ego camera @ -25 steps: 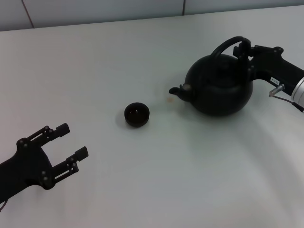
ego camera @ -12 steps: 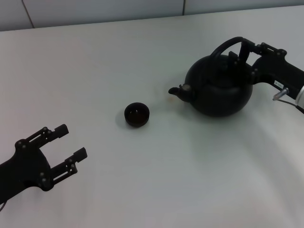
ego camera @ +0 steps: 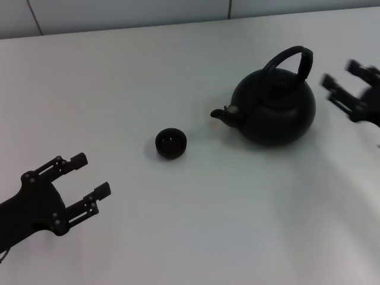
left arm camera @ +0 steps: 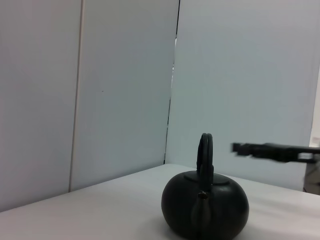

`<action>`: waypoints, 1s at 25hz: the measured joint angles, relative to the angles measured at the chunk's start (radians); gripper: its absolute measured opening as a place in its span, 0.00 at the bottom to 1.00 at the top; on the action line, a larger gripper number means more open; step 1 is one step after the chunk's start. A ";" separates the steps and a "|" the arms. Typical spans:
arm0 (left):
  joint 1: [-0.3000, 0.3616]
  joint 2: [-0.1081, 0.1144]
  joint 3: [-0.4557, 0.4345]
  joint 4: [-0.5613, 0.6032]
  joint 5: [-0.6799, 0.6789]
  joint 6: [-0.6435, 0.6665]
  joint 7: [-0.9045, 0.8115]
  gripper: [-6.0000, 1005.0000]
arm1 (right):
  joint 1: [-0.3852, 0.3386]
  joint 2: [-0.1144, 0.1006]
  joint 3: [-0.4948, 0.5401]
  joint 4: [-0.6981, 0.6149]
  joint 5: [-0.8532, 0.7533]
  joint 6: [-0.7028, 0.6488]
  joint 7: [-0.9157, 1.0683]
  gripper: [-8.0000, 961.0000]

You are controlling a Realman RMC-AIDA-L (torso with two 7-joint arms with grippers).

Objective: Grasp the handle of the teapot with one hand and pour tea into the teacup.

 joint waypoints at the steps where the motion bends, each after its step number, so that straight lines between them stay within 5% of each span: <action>1: -0.001 0.000 -0.001 0.000 0.000 -0.002 0.000 0.71 | 0.000 0.000 0.000 0.000 0.000 0.000 0.000 0.69; 5: -0.008 0.003 -0.004 0.000 0.000 -0.005 0.001 0.71 | -0.049 -0.005 0.146 0.100 -0.001 -0.140 -0.083 0.69; 13: -0.029 0.007 -0.002 0.000 0.005 -0.007 -0.008 0.71 | -0.057 -0.011 0.132 0.095 -0.040 -0.201 -0.040 0.69; 20: -0.080 0.024 0.007 0.023 0.033 -0.013 -0.072 0.71 | 0.002 -0.067 0.116 -0.165 -0.537 -0.346 0.237 0.69; 25: -0.138 0.041 0.011 0.076 0.123 -0.014 -0.183 0.71 | 0.063 -0.070 0.115 -0.316 -0.747 -0.363 0.342 0.69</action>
